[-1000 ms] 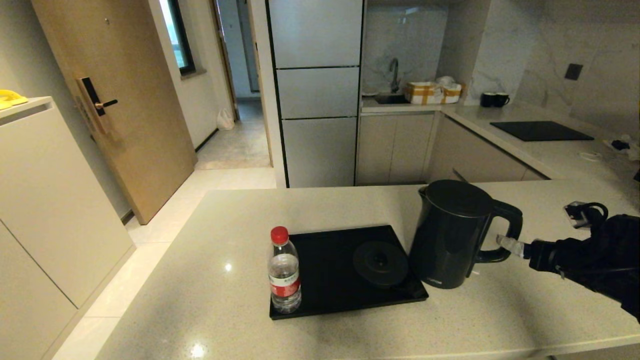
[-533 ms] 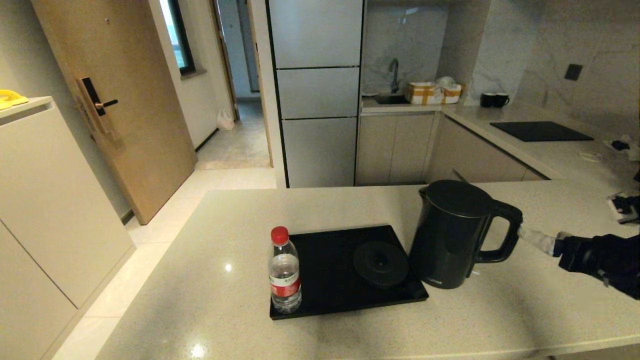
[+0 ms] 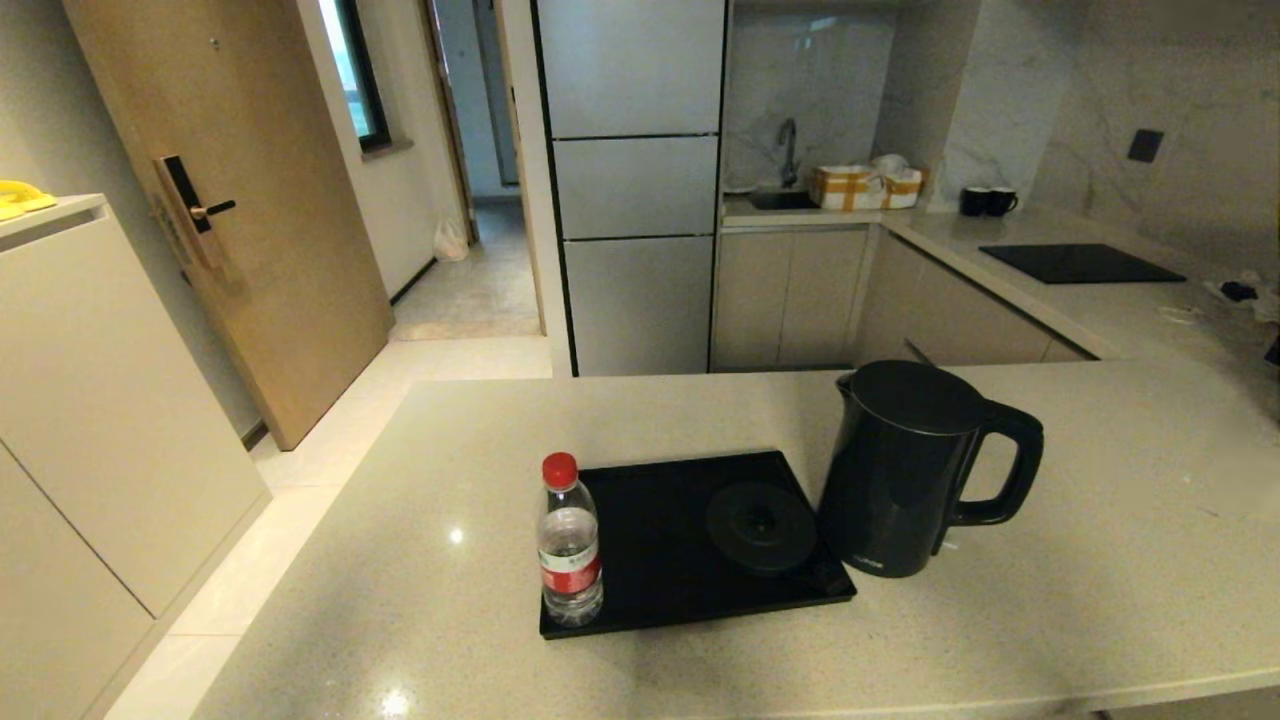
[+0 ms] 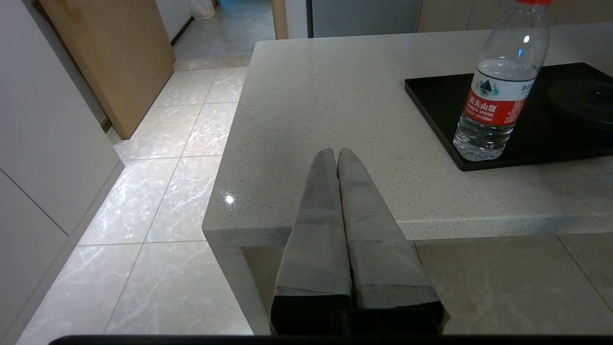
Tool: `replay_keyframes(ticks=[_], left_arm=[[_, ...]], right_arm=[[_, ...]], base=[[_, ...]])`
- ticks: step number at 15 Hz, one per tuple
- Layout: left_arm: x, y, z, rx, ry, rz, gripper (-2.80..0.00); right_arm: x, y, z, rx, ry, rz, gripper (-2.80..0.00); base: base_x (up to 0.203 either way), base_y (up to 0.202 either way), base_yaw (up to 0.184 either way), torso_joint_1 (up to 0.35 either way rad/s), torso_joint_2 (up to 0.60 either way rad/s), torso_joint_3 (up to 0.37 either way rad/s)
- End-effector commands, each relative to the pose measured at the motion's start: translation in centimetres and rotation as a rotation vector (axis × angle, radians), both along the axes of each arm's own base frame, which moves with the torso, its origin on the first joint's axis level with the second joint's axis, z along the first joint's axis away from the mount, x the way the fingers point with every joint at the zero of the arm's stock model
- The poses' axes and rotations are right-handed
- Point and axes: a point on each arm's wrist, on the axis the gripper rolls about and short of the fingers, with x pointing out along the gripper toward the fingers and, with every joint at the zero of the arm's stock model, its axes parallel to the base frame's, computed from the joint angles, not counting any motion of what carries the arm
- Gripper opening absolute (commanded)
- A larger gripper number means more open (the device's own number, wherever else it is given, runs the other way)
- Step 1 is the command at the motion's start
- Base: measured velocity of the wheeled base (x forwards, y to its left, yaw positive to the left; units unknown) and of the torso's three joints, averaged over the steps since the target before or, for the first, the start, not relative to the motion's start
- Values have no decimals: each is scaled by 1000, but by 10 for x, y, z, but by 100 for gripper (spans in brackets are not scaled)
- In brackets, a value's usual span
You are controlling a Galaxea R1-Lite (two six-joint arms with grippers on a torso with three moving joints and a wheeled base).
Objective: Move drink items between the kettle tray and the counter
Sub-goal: Pick up the bottled water
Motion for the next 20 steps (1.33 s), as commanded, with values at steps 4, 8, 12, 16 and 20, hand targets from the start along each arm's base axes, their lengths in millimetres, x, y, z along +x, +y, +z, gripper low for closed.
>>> replay_keyframes(ticks=[4, 8, 12, 16, 20], left_arm=[[0, 0, 0, 0, 2, 0, -280], [0, 0, 0, 0, 3, 0, -280], [0, 0, 0, 0, 3, 0, -280], [0, 0, 0, 0, 2, 0, -280], [0, 0, 0, 0, 3, 0, -280]], right_arm=[[-158, 18, 12, -11, 62, 53, 0], [-193, 7, -43, -62, 30, -46, 0], [-177, 3, -88, -186, 29, -189, -280], [-136, 4, -105, -165, -38, -167, -280], [-90, 7, -147, -248, -144, -48, -280]], base=[[0, 0, 0, 0, 0, 0], [0, 0, 0, 0, 0, 0], [0, 0, 0, 0, 0, 0], [0, 0, 0, 0, 0, 0], [0, 0, 0, 0, 0, 0]])
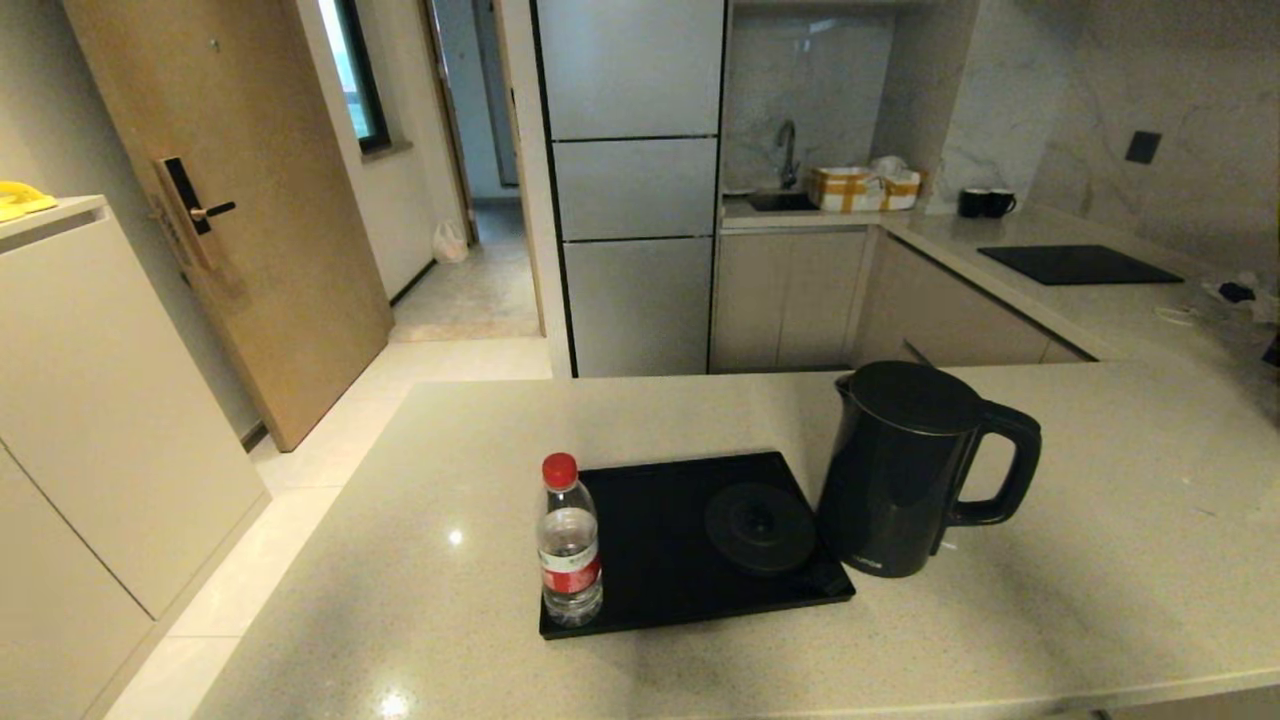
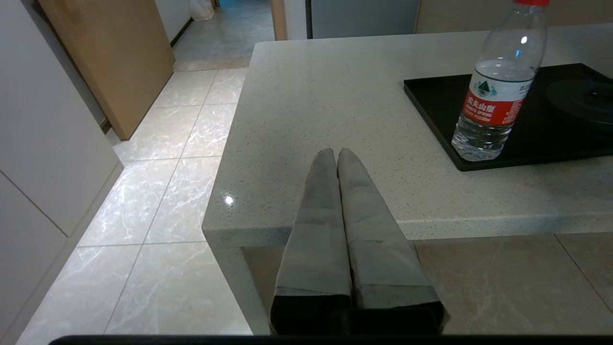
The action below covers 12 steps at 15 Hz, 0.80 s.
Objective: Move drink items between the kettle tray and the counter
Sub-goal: Pick up the bottled water
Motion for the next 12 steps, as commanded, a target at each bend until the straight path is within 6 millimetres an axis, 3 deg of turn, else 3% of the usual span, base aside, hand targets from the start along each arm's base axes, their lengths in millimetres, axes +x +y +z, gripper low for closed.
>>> replay_keyframes(ticks=[1, 2, 5, 6, 9, 12], left_arm=[[0, 0, 0, 0, 2, -1, -280], [0, 0, 0, 0, 1, 0, -280], [0, 0, 0, 0, 1, -1, -280], [0, 0, 0, 0, 2, -1, -280], [0, 0, 0, 0, 2, 0, -280], [0, 0, 0, 0, 2, -1, -280]], right_arm=[[21, 2, -27, -77, -47, 98, -280], [22, 4, -31, -38, -48, 158, -280], [21, 4, -27, 299, -6, 178, -280], [21, 4, -26, 320, -5, 157, -280], [23, -1, -32, 159, -27, -36, -280], [24, -1, -34, 109, -21, -70, -280]], base=[[0, 0, 0, 0, 0, 0], [0, 0, 0, 0, 0, 0], [0, 0, 0, 0, 0, 0], [0, 0, 0, 0, 0, 0], [0, 0, 0, 0, 0, 0], [0, 0, 0, 0, 0, 0]])
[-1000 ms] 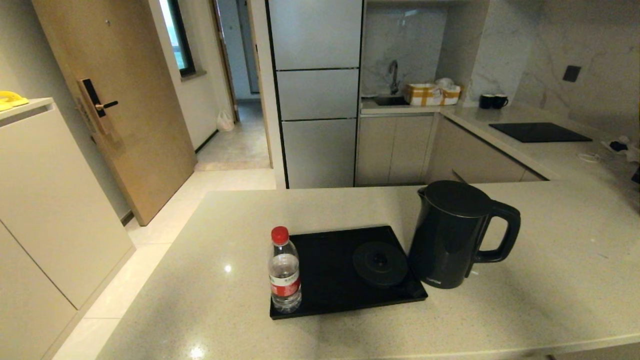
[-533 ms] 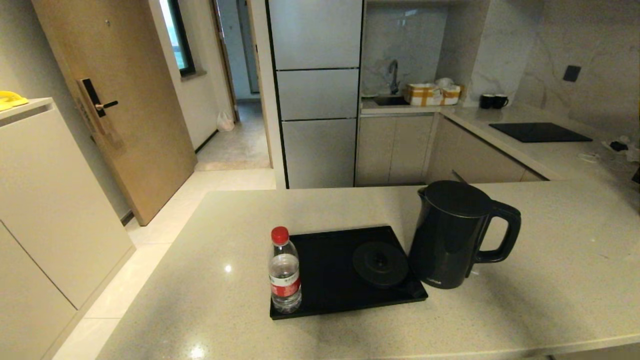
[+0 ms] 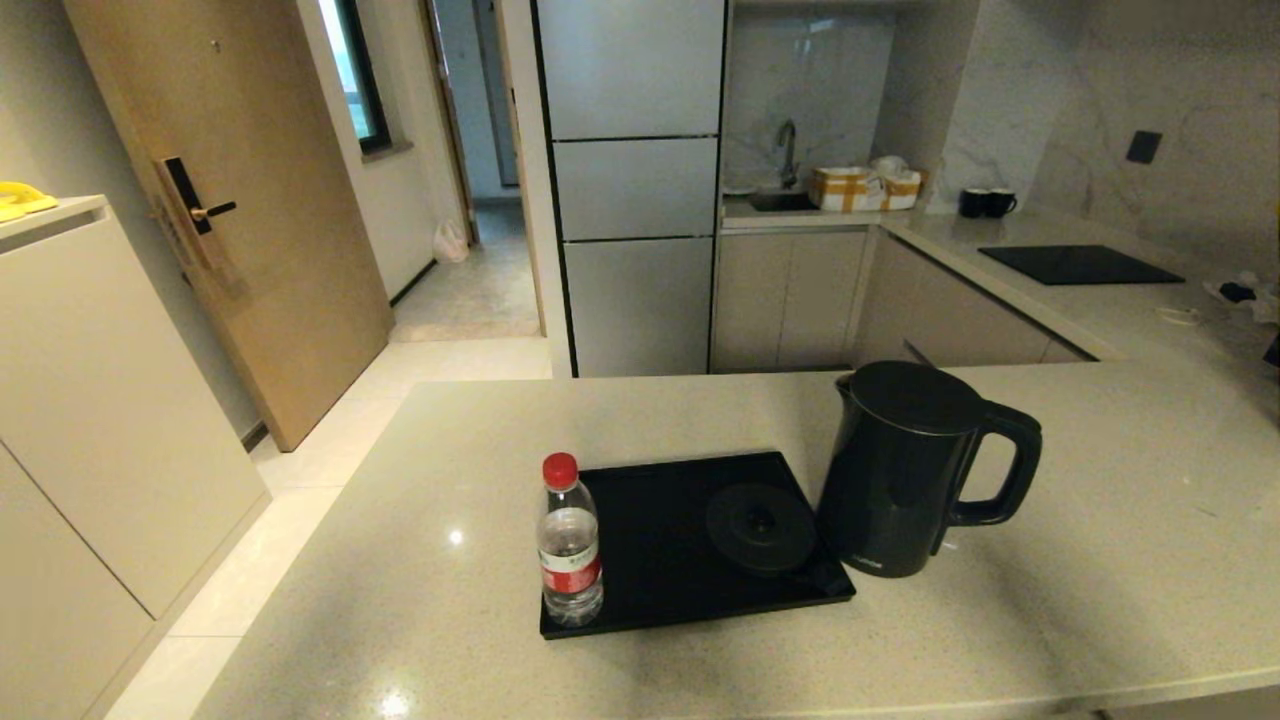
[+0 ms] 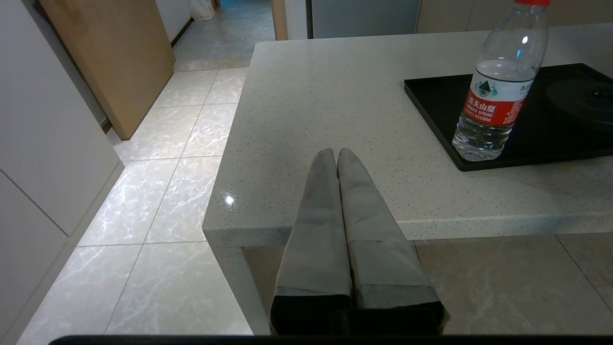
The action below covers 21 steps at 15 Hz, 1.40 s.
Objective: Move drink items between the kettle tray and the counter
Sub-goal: Pick up the bottled water
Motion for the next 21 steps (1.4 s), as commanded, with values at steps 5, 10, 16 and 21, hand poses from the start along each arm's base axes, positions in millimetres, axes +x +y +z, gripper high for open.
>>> replay_keyframes(ticks=[5, 10, 16, 21], left_arm=[[0, 0, 0, 0, 1, 1, -280], [0, 0, 0, 0, 1, 1, -280], [0, 0, 1, 74, 6, -10, -280], [-5, 0, 30, 78, -5, -10, -280]], right_arm=[[2, -1, -8, -106, 39, -20, -280], [2, -1, -7, -99, 30, -22, -280], [2, -1, -7, -100, 28, -22, -280], [2, -1, -7, -99, 30, -22, -280]], base=[[0, 0, 0, 0, 0, 0], [0, 0, 0, 0, 0, 0], [0, 0, 0, 0, 0, 0], [0, 0, 0, 0, 0, 0]])
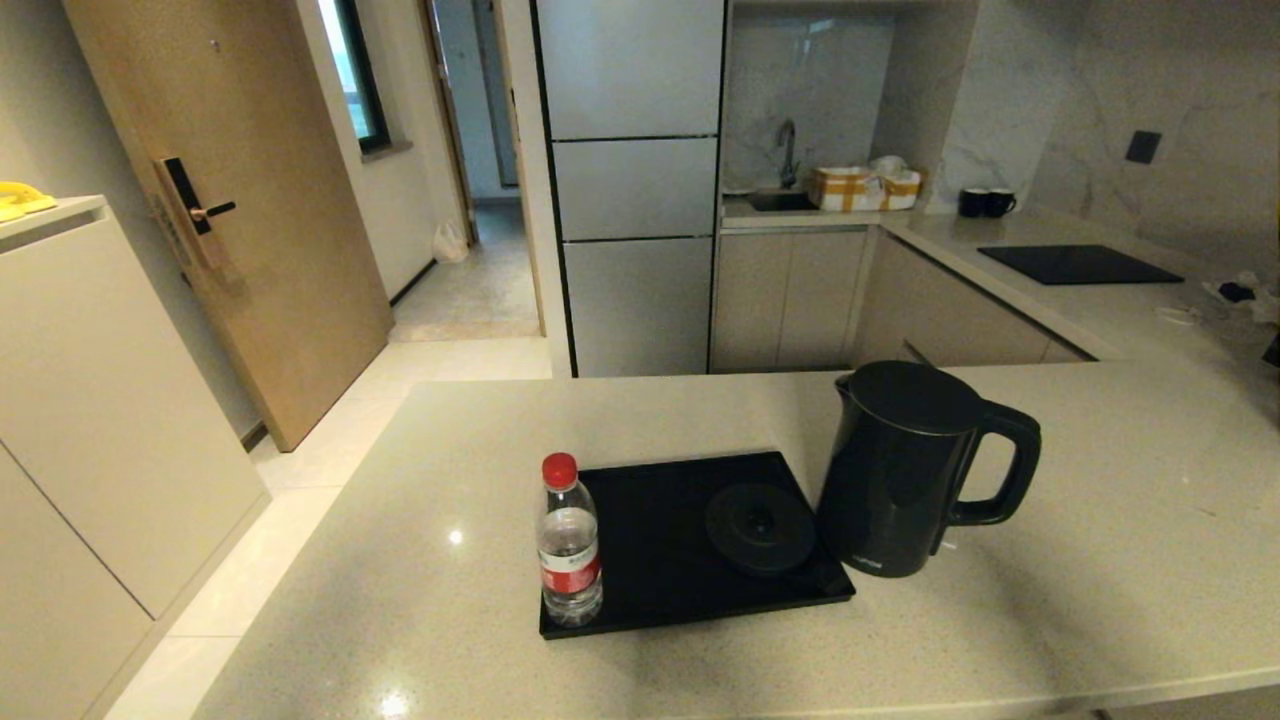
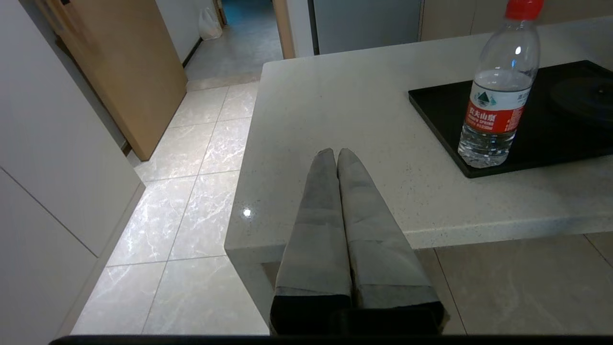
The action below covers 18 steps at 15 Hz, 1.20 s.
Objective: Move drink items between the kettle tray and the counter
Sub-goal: Pick up the bottled water
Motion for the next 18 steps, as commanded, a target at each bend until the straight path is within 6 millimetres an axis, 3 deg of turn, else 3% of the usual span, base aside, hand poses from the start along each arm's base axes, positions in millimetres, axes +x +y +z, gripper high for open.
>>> replay_keyframes(ticks=[1, 3, 6, 9, 11, 13, 18], left_arm=[[1, 0, 14, -5, 54, -9, -280], [15, -2, 38, -18, 210, -112, -280], [75, -8, 51, -71, 545, -303, -280], [145, -18, 36, -95, 703, -444, -280], [177, -30, 21, -79, 669, -544, -280], [186, -42, 12, -58, 606, -645, -280], [216, -47, -11, -61, 606, -643, -280]], right_arm=[[0, 0, 0, 1, 3, 1, -280], [0, 0, 0, 1, 3, 1, -280], [0, 0, 0, 1, 3, 1, -280], [0, 0, 0, 1, 2, 1, -280], [0, 0, 0, 1, 2, 1, -280], [0, 0, 0, 1, 2, 1, -280], [0, 0, 0, 1, 2, 1, -280]], base=[[0, 0, 0, 0, 0, 0], [0, 0, 0, 0, 0, 0], [0, 0, 0, 0, 0, 0], [0, 0, 0, 0, 0, 0], [0, 0, 0, 0, 0, 0], [0, 0, 0, 0, 0, 0], [0, 0, 0, 0, 0, 0]])
